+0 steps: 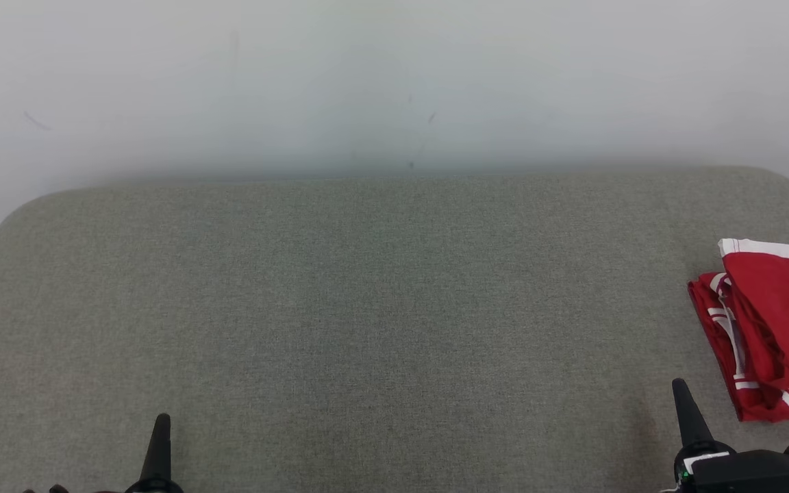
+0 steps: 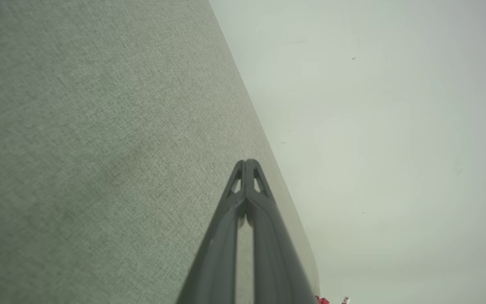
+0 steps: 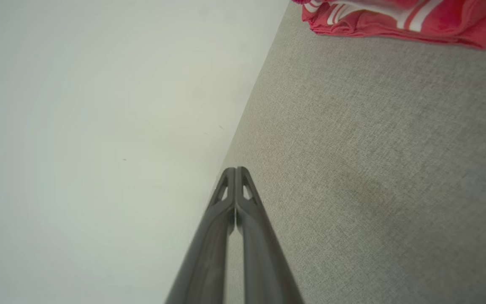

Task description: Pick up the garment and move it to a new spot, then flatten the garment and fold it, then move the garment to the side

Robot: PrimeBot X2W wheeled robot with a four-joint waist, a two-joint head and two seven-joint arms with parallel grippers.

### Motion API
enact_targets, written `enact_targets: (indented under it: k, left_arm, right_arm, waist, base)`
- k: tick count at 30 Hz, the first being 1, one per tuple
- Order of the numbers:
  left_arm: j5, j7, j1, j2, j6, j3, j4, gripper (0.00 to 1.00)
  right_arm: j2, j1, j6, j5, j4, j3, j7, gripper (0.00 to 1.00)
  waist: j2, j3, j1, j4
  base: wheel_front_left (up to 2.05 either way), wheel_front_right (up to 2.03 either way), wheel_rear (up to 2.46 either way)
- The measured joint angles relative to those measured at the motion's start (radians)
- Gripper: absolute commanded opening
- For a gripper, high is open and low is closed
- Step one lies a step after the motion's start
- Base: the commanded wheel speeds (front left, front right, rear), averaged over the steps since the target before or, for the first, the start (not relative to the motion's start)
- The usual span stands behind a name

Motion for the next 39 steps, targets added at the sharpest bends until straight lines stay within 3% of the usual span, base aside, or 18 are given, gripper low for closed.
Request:
enact_targets:
  k: [39]
  left_arm:
    - [-0.307,0.08,-0.048,0.001,-0.004,0.025,-0.02,0.0]
  right_arm:
    - [-0.001,-0.05,0.0,0.32,-0.023,-0.009,0.071,0.0]
  waist:
    - [0.0,0.006,0.0,0.005]
  base:
    - [0.0,0.0,0.0]
